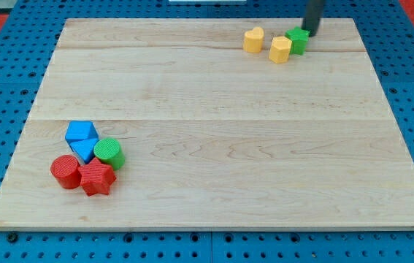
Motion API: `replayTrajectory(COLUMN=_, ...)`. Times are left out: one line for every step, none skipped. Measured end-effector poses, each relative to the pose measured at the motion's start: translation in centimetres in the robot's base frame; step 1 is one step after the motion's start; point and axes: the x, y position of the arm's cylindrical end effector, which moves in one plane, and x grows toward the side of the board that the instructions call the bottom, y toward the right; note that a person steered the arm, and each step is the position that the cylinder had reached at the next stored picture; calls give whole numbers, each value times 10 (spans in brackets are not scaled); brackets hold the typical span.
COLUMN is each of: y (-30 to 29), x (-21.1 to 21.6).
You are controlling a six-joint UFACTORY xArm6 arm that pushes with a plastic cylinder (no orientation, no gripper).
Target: Slightly push the yellow hexagon in between the yellow heart and green star
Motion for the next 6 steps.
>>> replayTrajectory(y=3, x=21)
replayTrajectory(y=8, x=45)
replayTrajectory(y=-63, x=94)
replayTrajectory(y=-76, x=80)
replayTrajectory(y=-76, x=49)
replayTrajectory(y=-81, x=30)
